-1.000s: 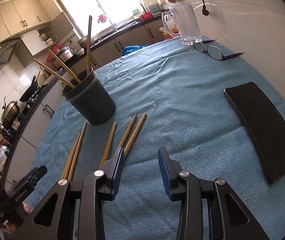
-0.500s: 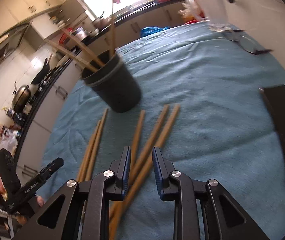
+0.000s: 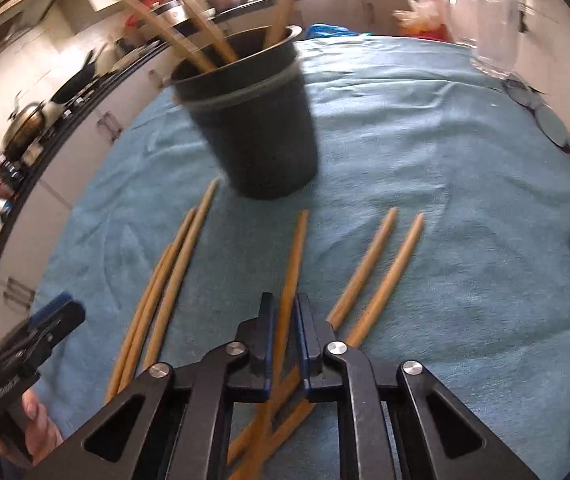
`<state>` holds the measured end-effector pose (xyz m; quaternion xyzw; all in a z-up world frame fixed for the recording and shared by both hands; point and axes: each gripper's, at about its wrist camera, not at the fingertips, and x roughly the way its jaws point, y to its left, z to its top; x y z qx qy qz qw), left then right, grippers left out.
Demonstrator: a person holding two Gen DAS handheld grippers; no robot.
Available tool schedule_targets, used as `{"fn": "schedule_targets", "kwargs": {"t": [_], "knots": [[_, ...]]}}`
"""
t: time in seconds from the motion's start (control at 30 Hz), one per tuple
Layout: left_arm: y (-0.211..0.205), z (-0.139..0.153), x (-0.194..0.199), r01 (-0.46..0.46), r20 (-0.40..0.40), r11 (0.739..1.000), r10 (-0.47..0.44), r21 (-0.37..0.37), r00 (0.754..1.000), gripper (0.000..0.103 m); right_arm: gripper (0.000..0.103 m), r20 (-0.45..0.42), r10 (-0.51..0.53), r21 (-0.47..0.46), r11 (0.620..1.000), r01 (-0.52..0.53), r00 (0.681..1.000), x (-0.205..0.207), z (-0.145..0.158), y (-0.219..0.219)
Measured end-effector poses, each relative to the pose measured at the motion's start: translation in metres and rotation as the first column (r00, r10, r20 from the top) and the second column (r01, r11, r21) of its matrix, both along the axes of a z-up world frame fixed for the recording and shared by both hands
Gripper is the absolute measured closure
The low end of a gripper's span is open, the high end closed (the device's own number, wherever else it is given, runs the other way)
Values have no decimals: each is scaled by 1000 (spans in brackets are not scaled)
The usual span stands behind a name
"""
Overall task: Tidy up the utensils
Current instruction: 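Close the right tool on a chopstick while the left tool grasps another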
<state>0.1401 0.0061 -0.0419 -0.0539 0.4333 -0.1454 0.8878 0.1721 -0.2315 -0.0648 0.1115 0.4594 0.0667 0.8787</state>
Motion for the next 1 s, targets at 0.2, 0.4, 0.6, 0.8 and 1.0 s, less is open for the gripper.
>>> {"fn": "schedule_targets", "kwargs": {"t": [0.2, 0.4, 0.6, 0.8, 1.0], "knots": [[-33, 5, 2, 120, -44, 991, -118, 51, 992, 51, 95, 52, -14, 88, 996, 9, 999, -19, 13, -11], [-45, -7, 10, 152, -110, 982, -140, 111, 984, 72, 95, 97, -16, 121, 993, 4, 995, -37, 26, -20], [-52, -6, 7, 189, -116, 975, -175, 121, 978, 72, 95, 109, -19, 149, 989, 3, 994, -40, 30, -25], [-60, -6, 6, 199, -116, 969, -183, 147, 976, 72, 95, 115, -18, 169, 986, -1, 993, -43, 30, -29], [-87, -10, 14, 211, -125, 937, -182, 279, 975, 72, 95, 114, -20, 174, 985, 0, 993, -44, 29, -29]]}}
